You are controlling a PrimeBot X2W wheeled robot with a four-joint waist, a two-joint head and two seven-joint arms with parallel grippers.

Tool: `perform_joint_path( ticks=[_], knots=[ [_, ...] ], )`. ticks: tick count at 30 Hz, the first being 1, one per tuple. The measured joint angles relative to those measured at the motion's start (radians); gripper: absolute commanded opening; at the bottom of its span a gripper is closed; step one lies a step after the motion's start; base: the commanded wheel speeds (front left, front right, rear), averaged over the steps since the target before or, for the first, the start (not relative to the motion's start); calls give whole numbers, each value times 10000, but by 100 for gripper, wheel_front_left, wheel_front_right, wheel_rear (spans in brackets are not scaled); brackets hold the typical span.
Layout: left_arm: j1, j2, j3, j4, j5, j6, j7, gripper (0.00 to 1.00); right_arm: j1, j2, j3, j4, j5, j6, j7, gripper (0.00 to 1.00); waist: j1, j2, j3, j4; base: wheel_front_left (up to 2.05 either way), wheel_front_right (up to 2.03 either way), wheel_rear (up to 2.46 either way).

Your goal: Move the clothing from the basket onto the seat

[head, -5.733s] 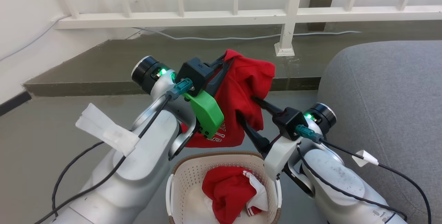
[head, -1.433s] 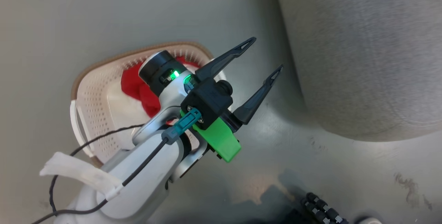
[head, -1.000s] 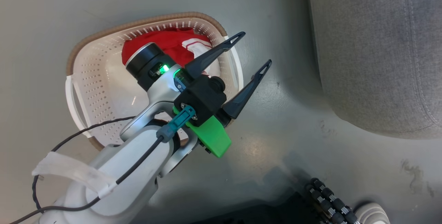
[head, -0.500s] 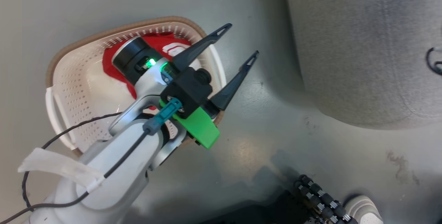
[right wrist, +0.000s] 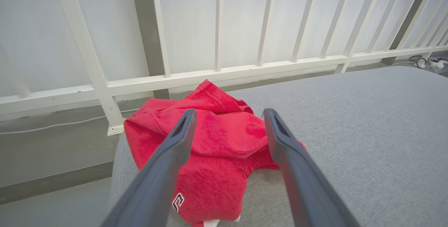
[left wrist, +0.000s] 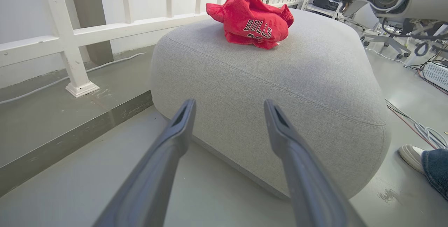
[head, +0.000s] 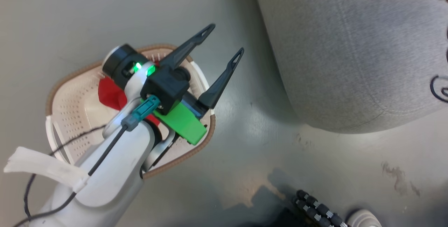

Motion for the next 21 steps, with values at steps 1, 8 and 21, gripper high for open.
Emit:
perform_joint_path(
  ticks=[1,8,21],
  knots=[
    [103,-27,25,73,-63,0,-96,100,154,-59,-52,-113,-12,17,0,100,0,0,-126,-13,0,0,0],
    [577,-190,531,602,-481,186,-736,100,1139,-128,-15,-779,-316,213,0,100,-1,0,-1045,48,0,0,0],
    [1988,-201,1866,1570,-1055,1089,-1292,100,2865,782,907,-1626,-748,527,-27,100,-1,0,-2768,800,0,0,0]
  ],
)
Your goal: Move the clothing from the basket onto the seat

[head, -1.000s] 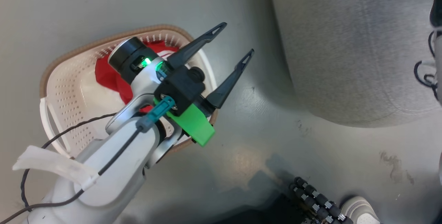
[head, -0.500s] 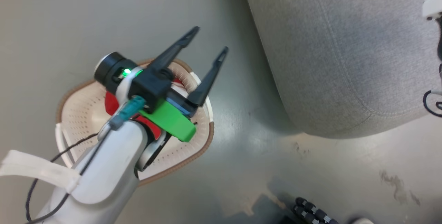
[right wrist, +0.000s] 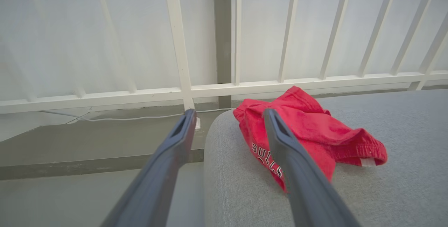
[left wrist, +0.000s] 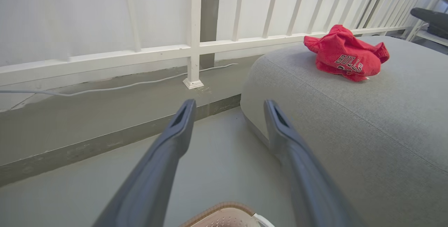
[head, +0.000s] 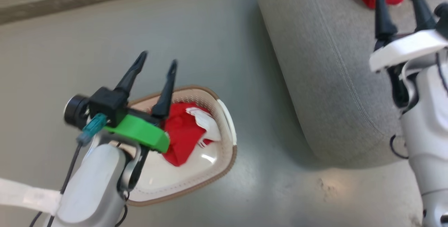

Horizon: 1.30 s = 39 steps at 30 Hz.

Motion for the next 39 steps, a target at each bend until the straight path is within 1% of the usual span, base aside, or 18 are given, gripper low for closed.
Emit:
perform_joint_path(
  ticks=[5,7,9,14,17,20,21,28,34,36,39],
  knots=[
    [652,23,537,251,-188,353,-63,100,655,295,261,-322,-100,19,0,100,0,0,-661,427,0,0,0],
    [938,33,754,309,-272,499,-88,100,972,454,374,-416,-153,79,2,100,0,0,-935,601,0,0,0],
    [1383,71,1062,370,-301,594,-88,100,1505,654,499,-537,-190,79,0,100,0,0,-1354,851,0,0,0],
    [2203,228,1728,422,-372,815,-88,100,2354,978,713,-652,-359,77,2,100,0,0,-2074,1223,0,0,0],
    [2638,240,2151,219,-372,915,-88,100,2772,1041,876,-775,-510,69,2,100,0,0,-2486,1425,0,0,0],
    [3104,249,2481,36,-372,930,-88,100,3094,1051,918,-913,-522,50,0,100,0,0,-2846,1612,0,0,0],
    [3270,251,2575,-21,-370,930,-88,100,3187,1058,930,-963,-531,-31,2,100,0,0,-2953,1671,0,0,0],
    [4390,263,3187,-416,-370,1026,-88,100,3816,1212,999,-1373,-537,-207,2,100,-1,0,-3508,1995,0,0,0],
    [4959,236,3498,-748,-359,1026,-88,100,4273,1285,1058,-1672,-535,-290,0,100,-1,-1,-3679,2076,0,0,0],
    [5149,230,3568,-802,-359,1028,-88,100,4366,1289,1058,-1739,-535,-364,2,100,-1,0,-3707,2068,0,0,0],
    [5377,203,3607,-922,-357,1028,-88,100,4504,1290,1055,-1866,-535,-372,2,100,0,0,-3750,2049,0,0,0]
  ],
)
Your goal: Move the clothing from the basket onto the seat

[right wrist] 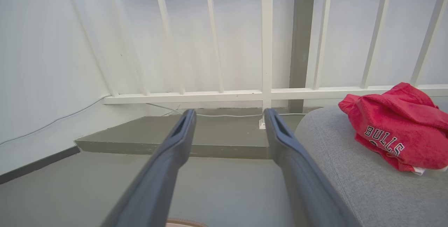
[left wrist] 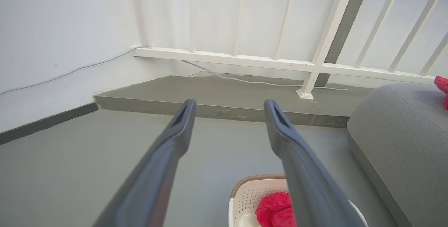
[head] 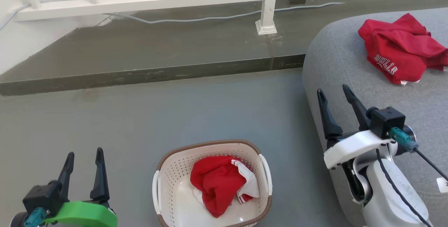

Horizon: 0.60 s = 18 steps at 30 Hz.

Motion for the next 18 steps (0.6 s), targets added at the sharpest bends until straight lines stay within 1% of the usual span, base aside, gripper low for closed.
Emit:
perform_joint_path(
  ticks=[4,6,18],
  knots=[
    [192,-31,54,-151,86,0,0,100,215,12,2,-105,0,-15,0,100,0,0,-75,-48,0,0,0],
    [294,-42,63,-203,96,0,0,100,266,27,4,-123,2,-84,0,100,0,0,-106,-67,0,0,0],
    [679,-98,119,-464,207,-4,0,100,500,44,6,-416,2,-96,0,100,0,0,-222,-114,0,0,0]
  ],
)
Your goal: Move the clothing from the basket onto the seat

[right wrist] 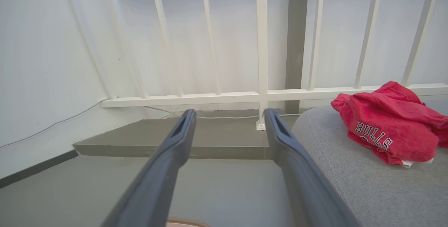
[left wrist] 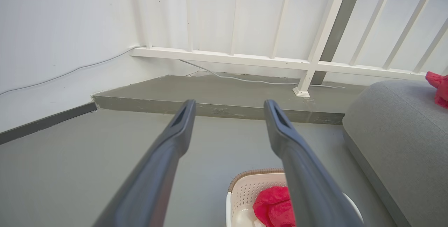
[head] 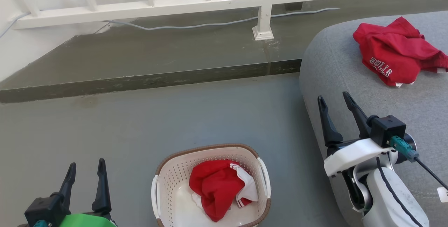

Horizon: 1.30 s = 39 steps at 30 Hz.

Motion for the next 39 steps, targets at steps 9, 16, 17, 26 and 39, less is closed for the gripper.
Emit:
perform_joint_path(
  ticks=[9,16,17,26,39],
  knots=[
    [158,-65,105,-213,58,-8,0,100,146,12,2,-127,0,-79,0,100,0,0,-2,-8,0,0,0],
    [266,-94,167,-347,90,-10,0,100,153,19,21,-278,0,-81,0,100,0,0,122,-54,0,0,0],
    [269,-98,171,-374,109,-10,0,100,153,19,21,-301,0,-81,0,100,0,0,151,-64,0,0,0],
    [269,-96,186,-608,153,-27,0,100,153,23,19,-483,0,-86,0,100,0,0,537,-150,0,0,0],
    [-718,71,-330,-616,564,-395,224,100,-358,21,-290,-1126,13,-253,-2,100,0,0,1825,-303,0,0,0]
  ],
)
